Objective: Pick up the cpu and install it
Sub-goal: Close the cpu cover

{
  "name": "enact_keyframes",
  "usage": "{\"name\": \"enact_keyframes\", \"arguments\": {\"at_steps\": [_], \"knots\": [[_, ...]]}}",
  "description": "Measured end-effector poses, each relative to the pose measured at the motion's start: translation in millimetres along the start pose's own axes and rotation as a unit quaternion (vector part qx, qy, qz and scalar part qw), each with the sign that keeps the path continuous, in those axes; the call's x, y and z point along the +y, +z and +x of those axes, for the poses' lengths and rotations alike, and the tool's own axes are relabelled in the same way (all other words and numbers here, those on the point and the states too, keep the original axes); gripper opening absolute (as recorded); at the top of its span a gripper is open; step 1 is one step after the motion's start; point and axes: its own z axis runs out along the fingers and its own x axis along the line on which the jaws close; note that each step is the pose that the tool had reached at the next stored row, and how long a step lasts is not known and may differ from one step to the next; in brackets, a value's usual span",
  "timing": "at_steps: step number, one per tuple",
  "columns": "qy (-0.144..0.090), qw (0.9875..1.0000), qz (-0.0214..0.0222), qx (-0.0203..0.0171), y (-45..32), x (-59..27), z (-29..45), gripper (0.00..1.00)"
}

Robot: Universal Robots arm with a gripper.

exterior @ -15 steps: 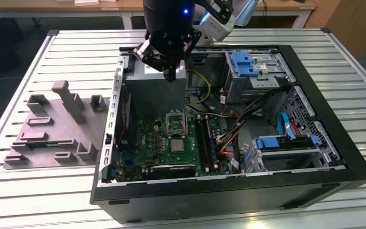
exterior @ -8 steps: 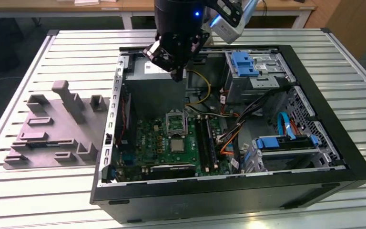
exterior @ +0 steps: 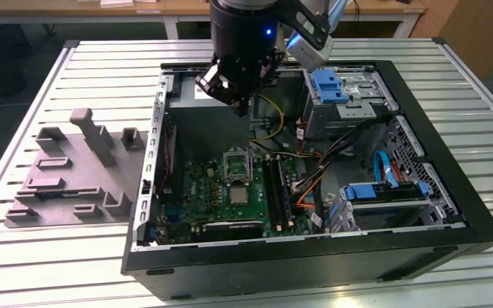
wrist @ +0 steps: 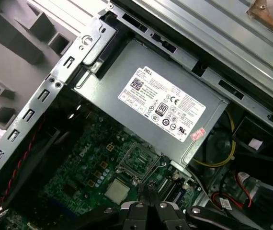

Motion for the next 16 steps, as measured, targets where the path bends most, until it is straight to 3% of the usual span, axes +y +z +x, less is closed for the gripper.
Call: {"name": "enact_keyframes", "arguments": {"at_steps": [2,5,10,16], "knots": [[0.0,1.0,-0.0017,-0.001,2.2,-2.3,0.3,0.11],[0.0,0.9999,-0.0096,-0.0063,4.4,-4.4,-0.6,0.11],[0.0,1.0,-0.0052,-0.0033,5.6,-4.9,-0.8,0.11],[0.0,1.0,-0.0065,-0.0037,11.5,-11.4,-5.3,0.11]]}}
